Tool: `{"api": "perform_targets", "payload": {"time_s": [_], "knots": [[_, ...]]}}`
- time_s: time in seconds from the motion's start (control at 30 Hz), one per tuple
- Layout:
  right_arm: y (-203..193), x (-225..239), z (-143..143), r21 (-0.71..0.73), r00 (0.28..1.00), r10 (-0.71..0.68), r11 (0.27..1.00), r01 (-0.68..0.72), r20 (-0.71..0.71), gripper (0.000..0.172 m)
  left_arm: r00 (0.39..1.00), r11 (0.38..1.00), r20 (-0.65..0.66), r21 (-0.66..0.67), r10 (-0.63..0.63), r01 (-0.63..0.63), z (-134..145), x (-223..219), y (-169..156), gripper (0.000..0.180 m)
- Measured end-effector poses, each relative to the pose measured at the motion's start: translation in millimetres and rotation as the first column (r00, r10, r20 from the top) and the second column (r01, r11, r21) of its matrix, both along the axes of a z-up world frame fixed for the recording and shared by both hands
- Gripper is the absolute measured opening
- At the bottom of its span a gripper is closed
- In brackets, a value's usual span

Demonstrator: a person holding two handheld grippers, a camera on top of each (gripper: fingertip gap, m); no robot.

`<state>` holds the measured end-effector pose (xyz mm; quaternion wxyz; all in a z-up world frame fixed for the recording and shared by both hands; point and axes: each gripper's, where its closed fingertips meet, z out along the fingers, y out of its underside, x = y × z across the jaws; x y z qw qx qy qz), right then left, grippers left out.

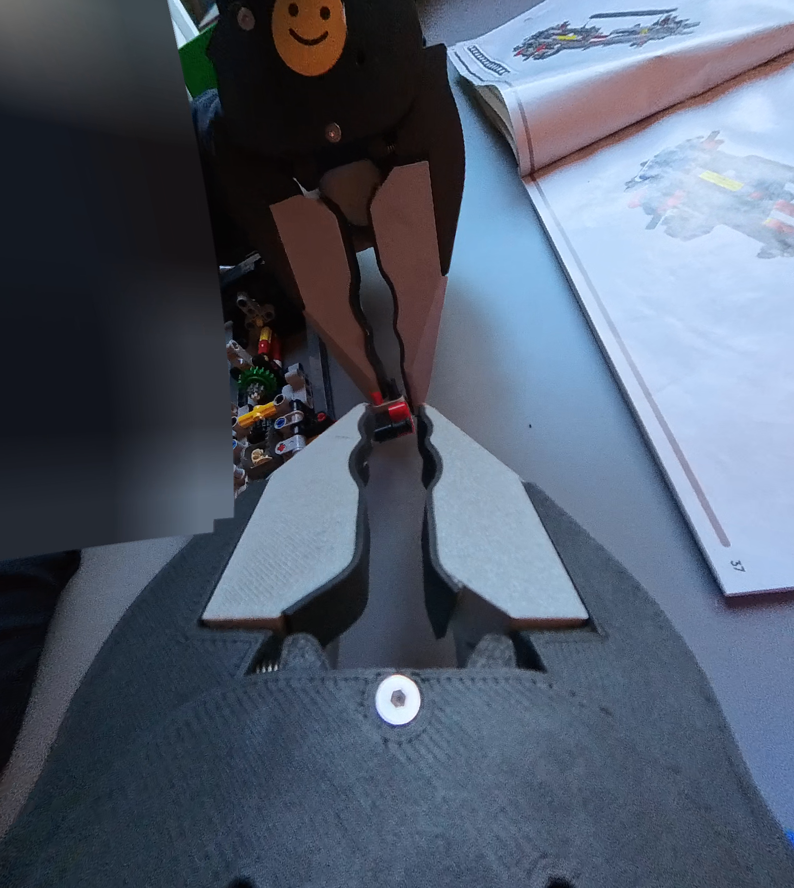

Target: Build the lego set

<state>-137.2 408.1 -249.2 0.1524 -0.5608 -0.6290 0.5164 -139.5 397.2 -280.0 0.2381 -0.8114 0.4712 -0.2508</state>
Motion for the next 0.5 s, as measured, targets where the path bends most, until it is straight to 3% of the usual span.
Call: {"api": "perform_targets", "payload": {"time_s": [0.07, 0.3, 0.5], "knots": [[-4.0, 1.0, -1.1, 0.016, 1.000, 0.025, 1.000, -0.025, 0.002, 0.021, 1.000, 1.000, 0.002, -0.002, -0.004, 0.004, 0.3, 0.8, -0.9, 0.007], [-8.7, 0.0, -11.8, 0.182, 0.999, 0.039, 0.982, -0.042, 0.021, 0.017, 1.000, 1.000, -0.003, -0.006, -0.007, 0.007, 0.0, 2.0, -2.1, 0.007], [-7.4, -2.1, -10.4, 0.226, 1.000, 0.030, 0.974, -0.029, -0.003, 0.017, 1.000, 1.000, -0.002, -0.007, -0.010, 0.010, 0.1, 3.3, -2.7, 0.007]]}}
